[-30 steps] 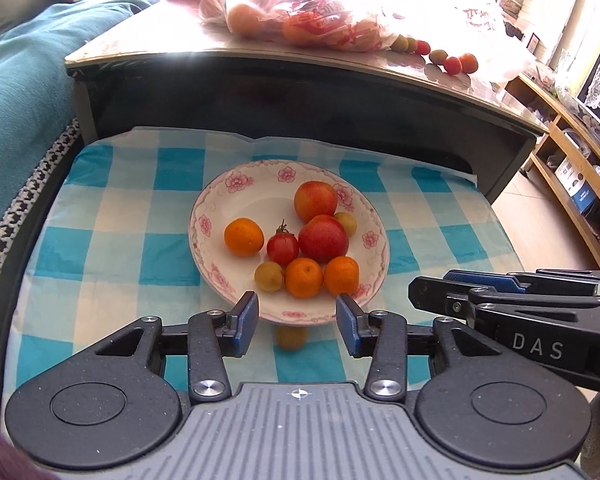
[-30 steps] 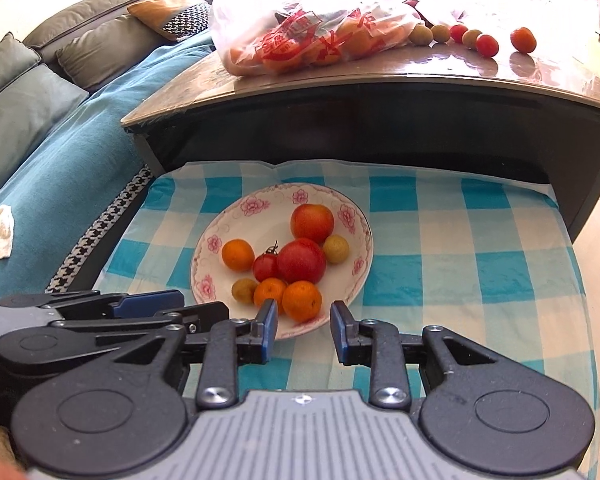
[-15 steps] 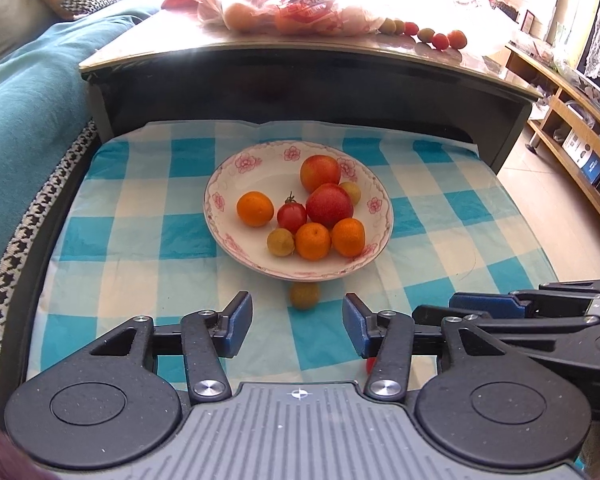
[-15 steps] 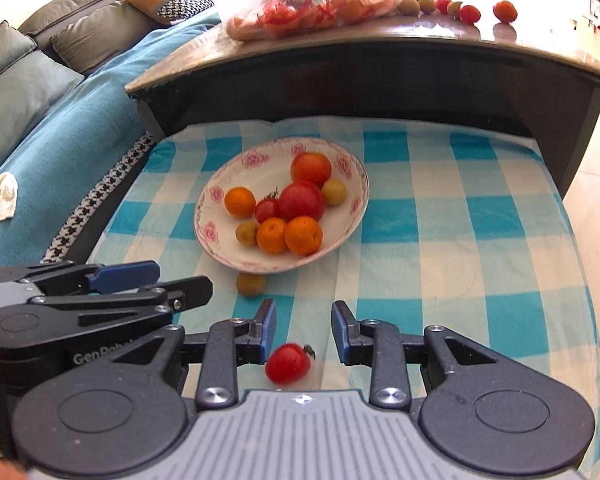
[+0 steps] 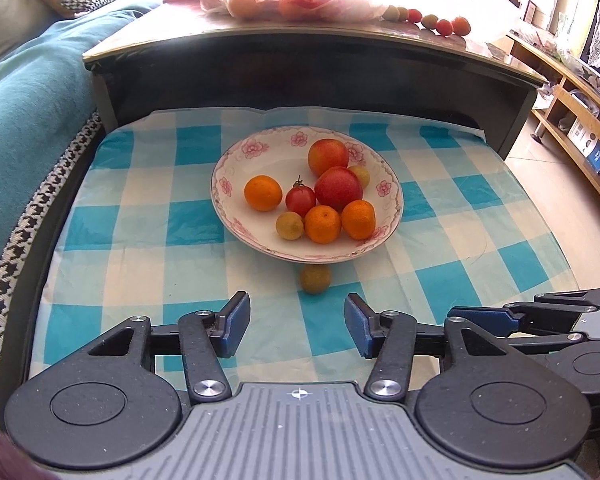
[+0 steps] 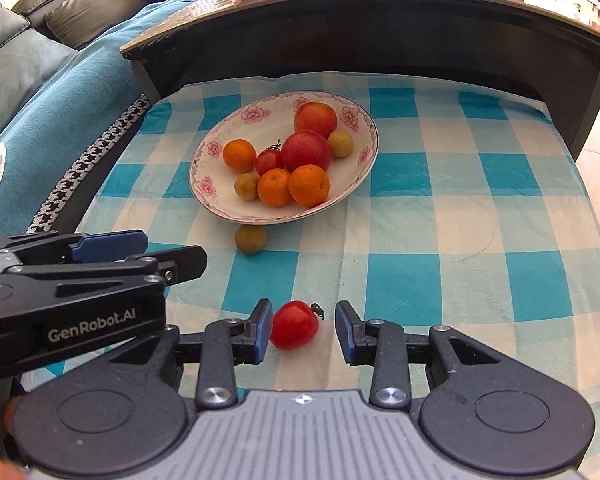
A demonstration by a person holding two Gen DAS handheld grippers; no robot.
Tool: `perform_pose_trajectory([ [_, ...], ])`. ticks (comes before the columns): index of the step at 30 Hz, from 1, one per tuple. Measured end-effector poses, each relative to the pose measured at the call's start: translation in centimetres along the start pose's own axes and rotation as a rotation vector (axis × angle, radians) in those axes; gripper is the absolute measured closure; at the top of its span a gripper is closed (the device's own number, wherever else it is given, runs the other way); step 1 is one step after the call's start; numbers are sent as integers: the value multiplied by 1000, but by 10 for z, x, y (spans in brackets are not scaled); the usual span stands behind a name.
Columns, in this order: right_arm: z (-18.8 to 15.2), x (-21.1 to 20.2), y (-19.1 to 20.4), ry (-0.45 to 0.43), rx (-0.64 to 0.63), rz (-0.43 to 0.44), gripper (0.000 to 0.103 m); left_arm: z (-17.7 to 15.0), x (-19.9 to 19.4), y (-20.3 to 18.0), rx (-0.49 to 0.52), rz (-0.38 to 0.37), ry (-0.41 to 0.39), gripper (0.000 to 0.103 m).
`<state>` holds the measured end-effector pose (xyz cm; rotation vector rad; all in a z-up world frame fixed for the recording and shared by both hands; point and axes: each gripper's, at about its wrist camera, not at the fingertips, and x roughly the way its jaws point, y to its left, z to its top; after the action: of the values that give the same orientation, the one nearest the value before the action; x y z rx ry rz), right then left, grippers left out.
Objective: Organize fruits
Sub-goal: 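Grasp the red tomato with the right tool while the left tool moves toward the last longan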
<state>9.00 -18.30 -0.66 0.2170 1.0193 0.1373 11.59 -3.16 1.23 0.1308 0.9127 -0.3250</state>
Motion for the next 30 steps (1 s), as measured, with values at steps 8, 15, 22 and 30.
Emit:
perform_pose_trajectory([
  [8,-3,7,2,19,4,1,67,-3,3,1,2,2,10,40],
  [15,-5,12,3,37,5,3,67,-8,4,6,-18,5,22,37],
  [22,-5,16,1,49,29,13,66,-12,4,17,-47,2,41,33],
  [30,-3,24,1,69,49,24,66,-16,12,24,-89,-14,73,32],
])
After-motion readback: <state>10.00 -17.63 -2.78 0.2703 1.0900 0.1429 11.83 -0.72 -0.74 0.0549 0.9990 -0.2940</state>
